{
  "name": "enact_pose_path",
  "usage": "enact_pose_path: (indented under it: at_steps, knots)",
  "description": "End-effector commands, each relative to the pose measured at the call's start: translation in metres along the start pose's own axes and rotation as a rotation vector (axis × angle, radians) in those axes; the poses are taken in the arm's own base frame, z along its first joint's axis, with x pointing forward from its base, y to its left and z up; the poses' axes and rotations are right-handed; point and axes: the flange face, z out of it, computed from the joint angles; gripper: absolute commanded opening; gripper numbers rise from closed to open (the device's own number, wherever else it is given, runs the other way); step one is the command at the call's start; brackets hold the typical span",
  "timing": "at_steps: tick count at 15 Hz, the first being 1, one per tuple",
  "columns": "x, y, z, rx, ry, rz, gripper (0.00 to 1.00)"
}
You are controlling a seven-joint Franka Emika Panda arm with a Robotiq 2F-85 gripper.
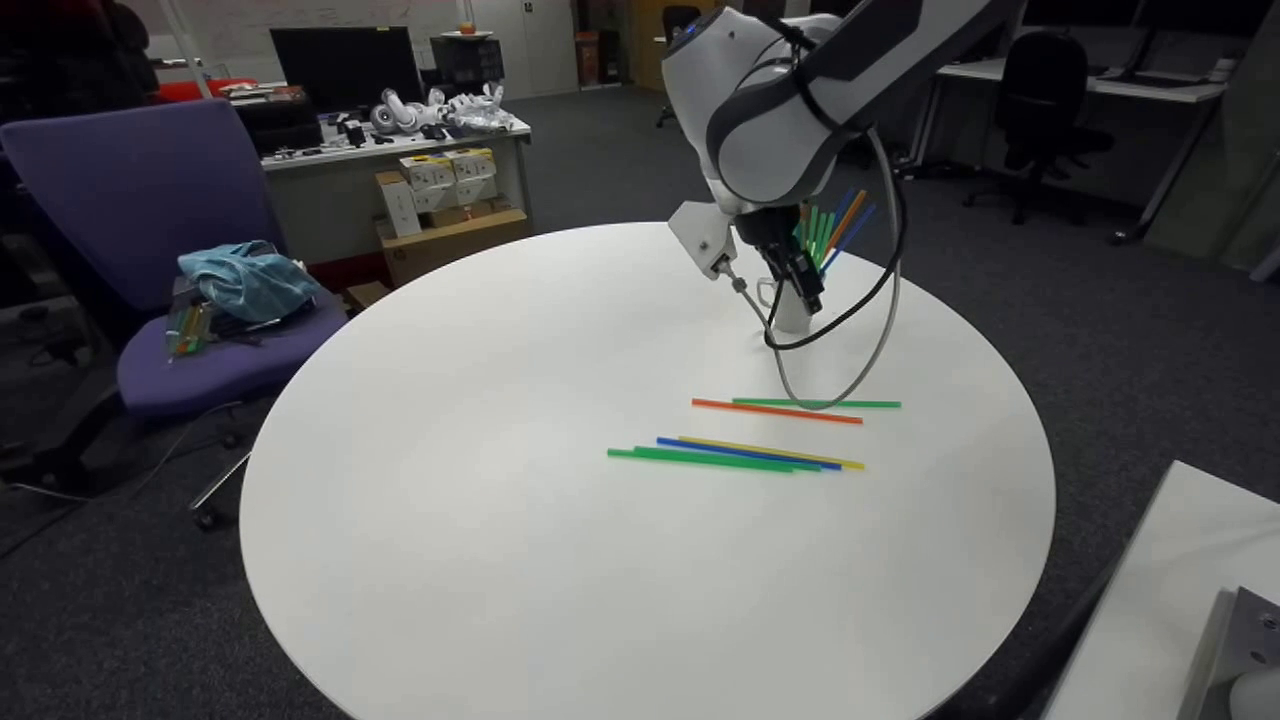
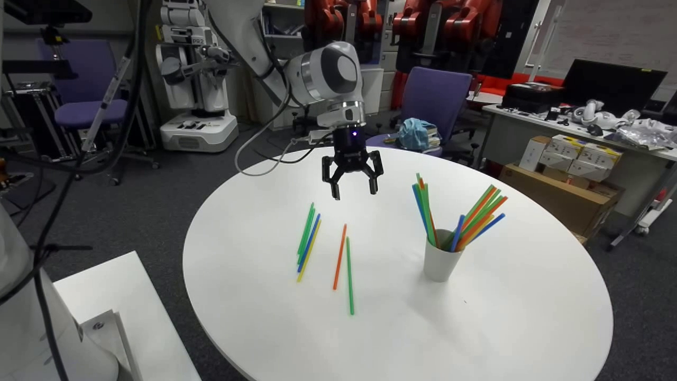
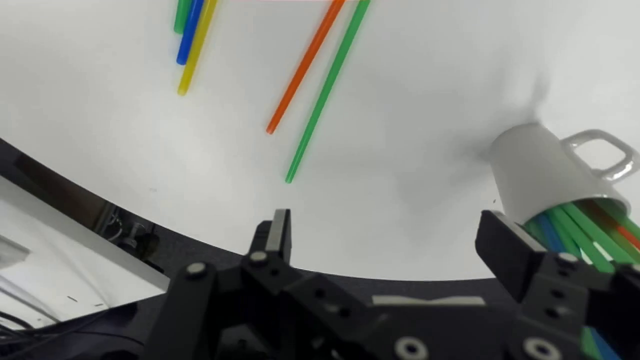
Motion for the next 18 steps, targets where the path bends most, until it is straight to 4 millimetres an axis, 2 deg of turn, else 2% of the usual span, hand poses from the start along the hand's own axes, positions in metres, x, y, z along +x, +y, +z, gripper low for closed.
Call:
enact_pose_path:
  at_steps: [1, 3, 8, 10, 12, 15, 18]
  knots:
    - [0.005, 0.000, -0.009, 0.008, -0.010, 0.029, 1.00]
    - [0.011, 0.002, -0.018, 0.016, -0.022, 0.051, 1.00]
    - [0.012, 0.005, -0.016, 0.009, -0.021, 0.054, 1.00]
    - [0.017, 0.004, -0.036, 0.105, -0.118, 0.065, 1.00]
    - [0.020, 0.000, -0.042, 0.134, -0.212, 0.120, 1.00]
    - [0.024, -0.004, -0.035, 0.130, -0.303, 0.249, 1.00]
    - [0.027, 0.004, -0.014, 0.094, -0.285, 0.412, 1.00]
